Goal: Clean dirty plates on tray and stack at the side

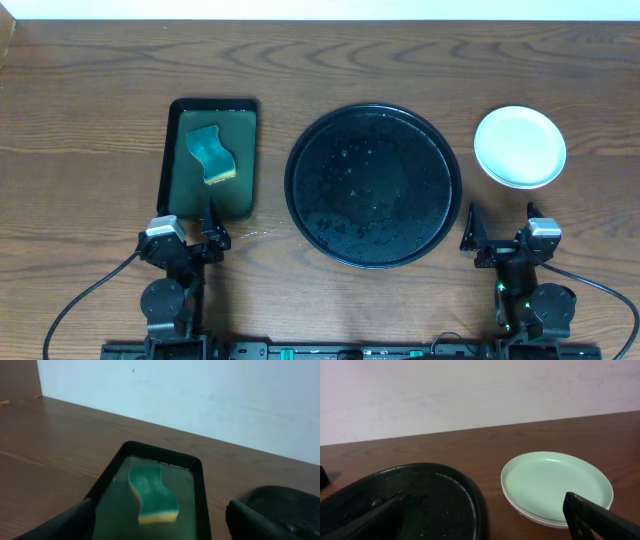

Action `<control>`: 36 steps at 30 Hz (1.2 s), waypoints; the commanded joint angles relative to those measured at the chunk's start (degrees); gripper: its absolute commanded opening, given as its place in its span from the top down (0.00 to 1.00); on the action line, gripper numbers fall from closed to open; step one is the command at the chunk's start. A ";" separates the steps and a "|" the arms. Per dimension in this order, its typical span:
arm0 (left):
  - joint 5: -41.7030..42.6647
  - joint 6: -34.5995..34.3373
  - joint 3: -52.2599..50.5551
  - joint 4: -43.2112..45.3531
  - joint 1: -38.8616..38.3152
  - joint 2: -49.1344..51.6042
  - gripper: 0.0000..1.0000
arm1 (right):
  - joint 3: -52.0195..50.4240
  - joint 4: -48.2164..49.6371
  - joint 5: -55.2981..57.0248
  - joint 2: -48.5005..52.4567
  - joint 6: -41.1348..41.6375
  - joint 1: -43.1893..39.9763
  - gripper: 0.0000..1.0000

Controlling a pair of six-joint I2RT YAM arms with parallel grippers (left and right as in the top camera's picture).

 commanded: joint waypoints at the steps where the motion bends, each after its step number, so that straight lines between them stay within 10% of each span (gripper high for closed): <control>1: -0.24 2.34 -0.48 -2.84 -0.09 -0.55 0.16 | -0.09 -0.24 0.13 -0.39 -0.57 0.22 0.01; 36: 0.74 6.95 -0.48 -2.82 -0.09 -0.39 0.16 | -0.09 -0.24 0.13 -0.39 -0.57 0.22 0.01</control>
